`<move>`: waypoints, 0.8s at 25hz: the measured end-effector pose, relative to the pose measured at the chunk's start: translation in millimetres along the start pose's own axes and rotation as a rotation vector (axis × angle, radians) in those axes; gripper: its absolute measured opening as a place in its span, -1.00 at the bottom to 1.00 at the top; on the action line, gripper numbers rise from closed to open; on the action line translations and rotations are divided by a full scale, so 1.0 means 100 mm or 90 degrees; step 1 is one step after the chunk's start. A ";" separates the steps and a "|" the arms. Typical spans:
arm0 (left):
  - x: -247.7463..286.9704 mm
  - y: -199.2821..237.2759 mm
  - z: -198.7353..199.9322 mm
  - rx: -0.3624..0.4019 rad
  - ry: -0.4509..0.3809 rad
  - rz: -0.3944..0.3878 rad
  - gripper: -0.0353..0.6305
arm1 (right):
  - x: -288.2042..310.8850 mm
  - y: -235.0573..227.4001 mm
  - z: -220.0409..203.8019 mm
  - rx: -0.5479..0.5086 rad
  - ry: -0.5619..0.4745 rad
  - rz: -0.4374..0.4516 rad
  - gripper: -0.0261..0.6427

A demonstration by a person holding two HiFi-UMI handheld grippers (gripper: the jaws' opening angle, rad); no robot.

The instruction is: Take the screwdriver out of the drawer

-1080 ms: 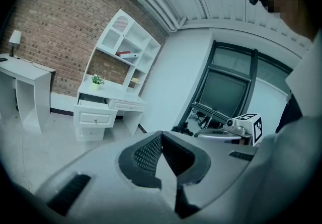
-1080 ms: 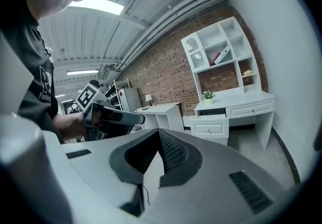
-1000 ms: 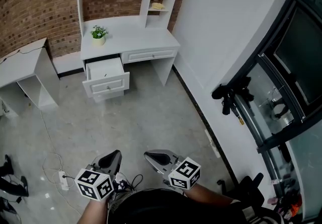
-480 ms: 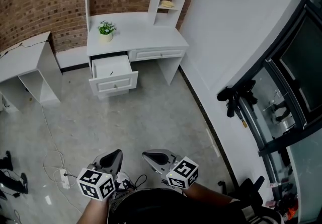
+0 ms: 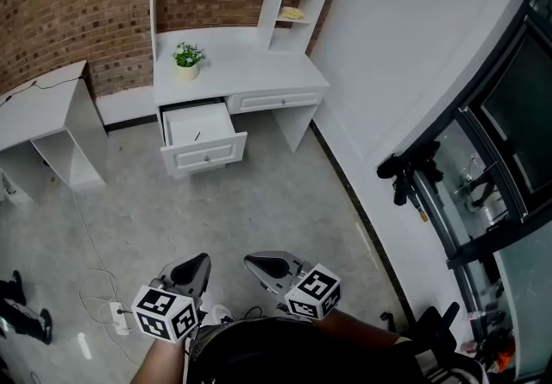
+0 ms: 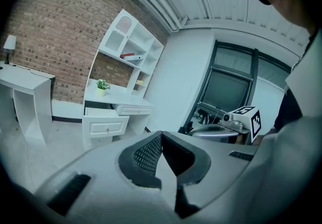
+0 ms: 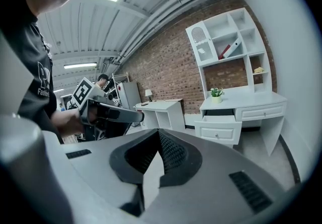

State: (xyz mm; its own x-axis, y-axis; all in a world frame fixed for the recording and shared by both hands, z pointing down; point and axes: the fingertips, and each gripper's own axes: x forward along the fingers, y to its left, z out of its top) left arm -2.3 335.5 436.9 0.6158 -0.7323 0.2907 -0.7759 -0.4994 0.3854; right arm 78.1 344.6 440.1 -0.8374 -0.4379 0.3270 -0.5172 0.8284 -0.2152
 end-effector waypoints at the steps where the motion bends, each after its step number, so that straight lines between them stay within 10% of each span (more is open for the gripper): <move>1: 0.00 0.04 0.02 0.002 0.000 -0.001 -0.84 | 0.05 0.00 0.03 -0.002 -0.001 0.000 -0.91; 20: -0.08 0.71 0.30 0.023 0.003 0.003 -0.84 | 0.65 -0.02 0.30 -0.008 -0.016 -0.004 -0.91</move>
State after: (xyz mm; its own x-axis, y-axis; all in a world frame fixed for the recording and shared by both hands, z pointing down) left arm -66.7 292.4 435.9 0.6121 -0.7329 0.2970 -0.7836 -0.5120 0.3517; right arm 19.4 303.7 434.2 -0.8383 -0.4522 0.3045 -0.5206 0.8298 -0.2010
